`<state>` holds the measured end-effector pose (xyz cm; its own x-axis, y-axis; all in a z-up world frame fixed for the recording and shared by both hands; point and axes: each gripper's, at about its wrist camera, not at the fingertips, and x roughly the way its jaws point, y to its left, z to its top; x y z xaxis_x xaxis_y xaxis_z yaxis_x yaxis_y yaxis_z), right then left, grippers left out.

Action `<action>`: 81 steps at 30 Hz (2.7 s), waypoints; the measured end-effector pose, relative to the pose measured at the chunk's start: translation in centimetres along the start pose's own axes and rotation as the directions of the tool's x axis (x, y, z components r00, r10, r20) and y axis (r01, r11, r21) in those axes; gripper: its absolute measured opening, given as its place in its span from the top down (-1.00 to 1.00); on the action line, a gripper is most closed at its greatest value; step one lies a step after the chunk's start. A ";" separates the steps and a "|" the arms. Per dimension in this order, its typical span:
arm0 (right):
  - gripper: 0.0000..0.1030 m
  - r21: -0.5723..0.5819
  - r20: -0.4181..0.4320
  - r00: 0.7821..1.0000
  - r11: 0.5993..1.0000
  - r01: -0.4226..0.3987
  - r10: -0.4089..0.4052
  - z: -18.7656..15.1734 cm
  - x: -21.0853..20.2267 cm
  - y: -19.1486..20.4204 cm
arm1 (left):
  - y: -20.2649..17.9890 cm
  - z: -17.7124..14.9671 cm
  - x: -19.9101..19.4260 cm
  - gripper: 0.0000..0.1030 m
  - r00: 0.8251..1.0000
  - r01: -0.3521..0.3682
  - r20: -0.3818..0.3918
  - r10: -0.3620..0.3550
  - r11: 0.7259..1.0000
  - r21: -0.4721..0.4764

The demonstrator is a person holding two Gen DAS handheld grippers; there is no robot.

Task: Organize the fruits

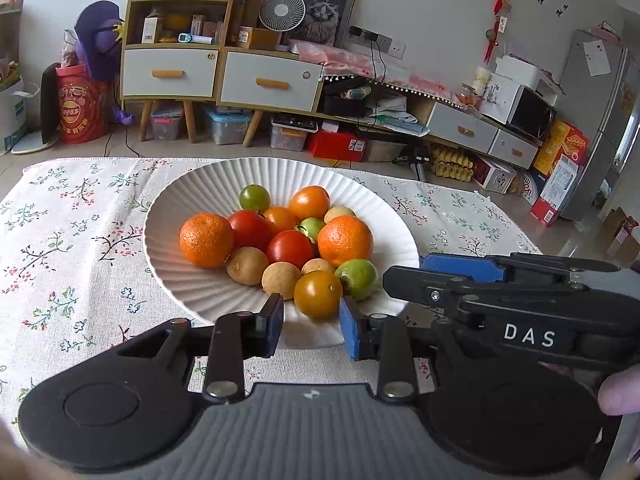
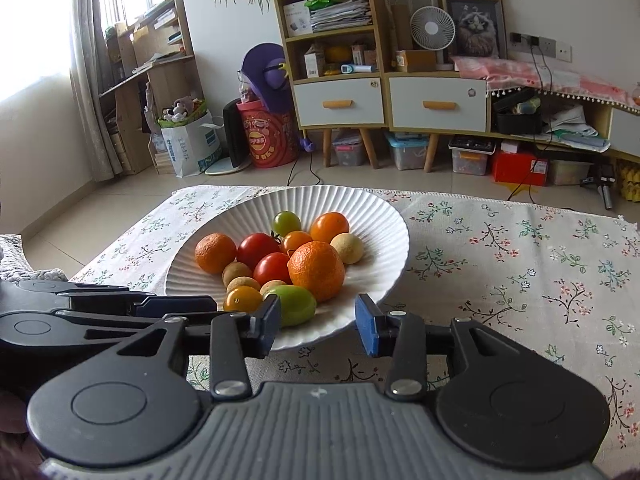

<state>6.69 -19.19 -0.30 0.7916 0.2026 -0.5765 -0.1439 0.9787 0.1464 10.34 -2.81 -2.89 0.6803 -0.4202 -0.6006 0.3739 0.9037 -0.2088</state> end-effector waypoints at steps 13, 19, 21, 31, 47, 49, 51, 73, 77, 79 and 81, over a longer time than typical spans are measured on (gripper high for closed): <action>-0.37 0.187 -0.021 0.999 0.982 0.043 -0.039 -0.4 -3.0 -2.4 | -0.6 0.0 -1.8 -0.62 0.997 -0.056 -0.056 0.055 0.998 -0.025; -0.57 0.243 -0.091 0.989 0.961 0.134 -0.115 -0.8 -3.3 -3.0 | -0.4 -0.5 -2.3 -0.81 0.982 -0.108 -0.164 0.095 0.992 -0.070; -0.63 0.215 -0.127 0.980 0.960 0.180 -0.155 -1.1 -3.1 -2.8 | -0.1 -0.6 -2.6 -0.85 0.975 -0.136 -0.188 0.119 0.987 -0.080; -0.84 0.219 -0.279 0.946 0.948 0.230 -0.165 -2.0 -3.0 -2.6 | 0.6 0.0 -3.2 -0.95 0.948 -0.204 -0.264 0.178 0.976 -0.075; -0.97 0.083 -0.259 0.946 0.971 0.224 -0.196 -1.0 -2.8 1.4 | 1.2 -0.3 -5.0 -0.95 0.933 -0.266 -0.258 0.250 0.963 -0.031; -0.97 0.075 -0.256 0.946 0.971 0.225 -0.199 -0.9 -2.9 1.8 | 1.2 -0.3 -5.1 -0.95 0.931 -0.272 -0.260 0.255 0.962 -0.030; -0.99 0.068 -0.245 0.948 0.972 0.226 -0.203 -0.8 -3.2 2.2 | 1.2 -0.3 -5.3 -0.95 0.928 -0.283 -0.261 0.266 0.959 -0.030; -0.99 0.047 -0.173 0.960 0.971 0.232 -0.221 0.2 -4.7 4.3 | 0.7 -0.2 -7.1 -0.95 0.932 -0.305 -0.213 0.293 0.952 -0.028; -0.99 0.050 -0.173 0.959 0.971 0.235 -0.223 0.2 -4.7 4.3 | 0.6 -0.3 -7.1 -0.95 0.932 -0.303 -0.213 0.292 0.953 -0.021; -0.99 0.053 -0.178 0.958 0.970 0.237 -0.224 0.1 -4.6 4.3 | 0.6 -0.4 -7.1 -0.95 0.932 -0.303 -0.214 0.292 0.953 -0.017; -0.99 0.053 -0.183 0.958 0.971 0.235 -0.222 0.0 -4.5 4.3 | 0.6 -0.4 -7.0 -0.95 0.931 -0.304 -0.217 0.294 0.952 -0.016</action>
<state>2.52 -15.93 2.95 0.6812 -0.0173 -0.7319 0.0780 0.9957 0.0491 5.51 0.68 0.85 0.6066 -0.1080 -0.7876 0.1388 0.9899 -0.0288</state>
